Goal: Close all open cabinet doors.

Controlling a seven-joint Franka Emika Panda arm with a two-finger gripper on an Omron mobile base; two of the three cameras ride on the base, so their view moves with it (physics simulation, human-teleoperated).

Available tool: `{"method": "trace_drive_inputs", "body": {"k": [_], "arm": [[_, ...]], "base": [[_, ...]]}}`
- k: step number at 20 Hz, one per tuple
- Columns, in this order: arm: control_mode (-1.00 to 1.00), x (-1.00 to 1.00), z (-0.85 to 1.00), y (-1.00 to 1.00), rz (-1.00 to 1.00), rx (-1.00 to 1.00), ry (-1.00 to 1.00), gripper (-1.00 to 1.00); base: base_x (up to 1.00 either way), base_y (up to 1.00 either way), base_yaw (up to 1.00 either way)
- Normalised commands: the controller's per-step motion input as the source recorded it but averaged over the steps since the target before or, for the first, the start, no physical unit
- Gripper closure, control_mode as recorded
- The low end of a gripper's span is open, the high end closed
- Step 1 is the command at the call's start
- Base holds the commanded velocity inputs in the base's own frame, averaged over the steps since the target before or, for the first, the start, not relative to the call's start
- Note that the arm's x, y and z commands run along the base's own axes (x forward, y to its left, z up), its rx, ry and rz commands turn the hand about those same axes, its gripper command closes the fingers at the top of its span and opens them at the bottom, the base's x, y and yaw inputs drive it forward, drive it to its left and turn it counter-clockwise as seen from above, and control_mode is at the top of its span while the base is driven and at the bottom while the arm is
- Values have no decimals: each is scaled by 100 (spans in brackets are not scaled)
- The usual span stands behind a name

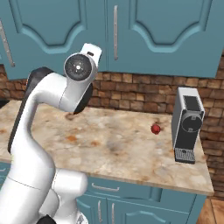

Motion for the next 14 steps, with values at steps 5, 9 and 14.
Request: {"method": "trace_drive_inputs", "body": {"k": [5,9,14], "arm": [[-100,-72,-5,37,-2,-11,-8,-100],[-100,-40,-10,11,-3,-2,0,-100],[-100,-55,-10,0,-1,0,0,-100]], "base": [[0,0,0],[0,0,0],[0,0,0]]}}
